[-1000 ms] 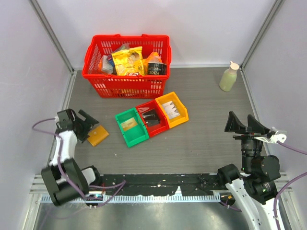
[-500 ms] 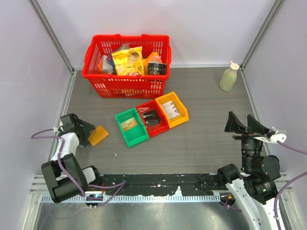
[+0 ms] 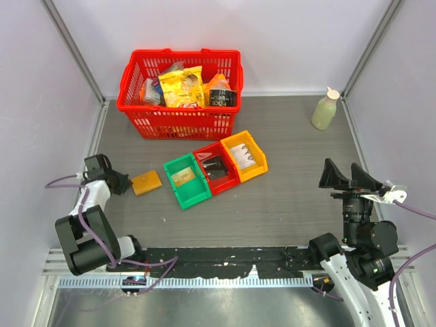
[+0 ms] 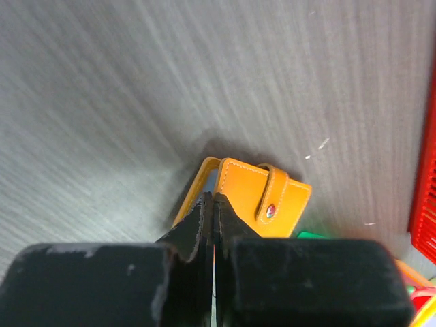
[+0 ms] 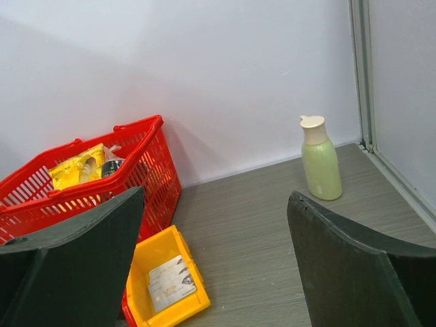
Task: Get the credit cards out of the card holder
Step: Adjust the card holder at the center of the board.
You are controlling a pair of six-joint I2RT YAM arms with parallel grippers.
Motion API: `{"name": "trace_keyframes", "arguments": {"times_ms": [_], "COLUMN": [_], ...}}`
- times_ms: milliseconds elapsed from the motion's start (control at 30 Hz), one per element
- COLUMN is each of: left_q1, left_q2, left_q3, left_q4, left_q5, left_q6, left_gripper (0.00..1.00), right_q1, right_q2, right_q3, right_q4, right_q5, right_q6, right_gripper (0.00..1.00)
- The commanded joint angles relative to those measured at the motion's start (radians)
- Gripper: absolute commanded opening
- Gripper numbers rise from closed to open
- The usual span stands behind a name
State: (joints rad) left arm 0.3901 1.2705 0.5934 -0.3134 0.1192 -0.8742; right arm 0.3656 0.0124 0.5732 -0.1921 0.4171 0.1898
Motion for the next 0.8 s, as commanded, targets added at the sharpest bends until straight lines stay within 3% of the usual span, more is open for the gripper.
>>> {"name": "trace_keyframes", "arguments": {"times_ms": [0,267,333,400,433,467,533,567,767], "left_q1": [0.000,0.000,0.001,0.000,0.000,-0.002,-0.002,-0.003,-0.045], "left_q2": [0.033,0.324,0.389,0.402,0.380,0.350,0.244,0.195,-0.034], "left_q3": [0.121,0.397,0.456,0.462,0.435,0.393,0.314,0.268,-0.067], "left_q4": [0.017,-0.047,-0.087,-0.102,-0.092,-0.066,-0.032,-0.006,0.230], "left_q5": [0.016,-0.024,-0.012,-0.010,-0.013,-0.024,-0.062,-0.081,-0.174], "left_q6": [0.063,0.276,0.299,0.275,0.249,0.219,0.144,0.089,-0.331], "left_gripper": [0.00,0.02,0.08,0.23,0.34,0.56,0.77,0.82,0.82], "right_q1": [0.006,0.006,0.006,0.006,0.006,0.006,0.006,0.006,0.006], "right_q2": [-0.009,-0.009,-0.008,-0.008,-0.008,-0.009,-0.009,-0.008,-0.008], "right_q3": [0.014,0.011,0.011,0.011,0.010,0.011,0.011,0.011,0.008], "right_q4": [0.019,0.023,0.023,0.023,0.023,0.023,0.023,0.023,0.025], "right_q5": [0.011,-0.003,-0.005,-0.005,-0.001,-0.003,-0.003,-0.004,-0.004], "right_q6": [-0.007,-0.009,-0.009,-0.010,-0.010,-0.010,-0.010,-0.013,-0.010], "right_gripper": [0.90,0.89,0.89,0.89,0.89,0.89,0.89,0.89,0.89]}}
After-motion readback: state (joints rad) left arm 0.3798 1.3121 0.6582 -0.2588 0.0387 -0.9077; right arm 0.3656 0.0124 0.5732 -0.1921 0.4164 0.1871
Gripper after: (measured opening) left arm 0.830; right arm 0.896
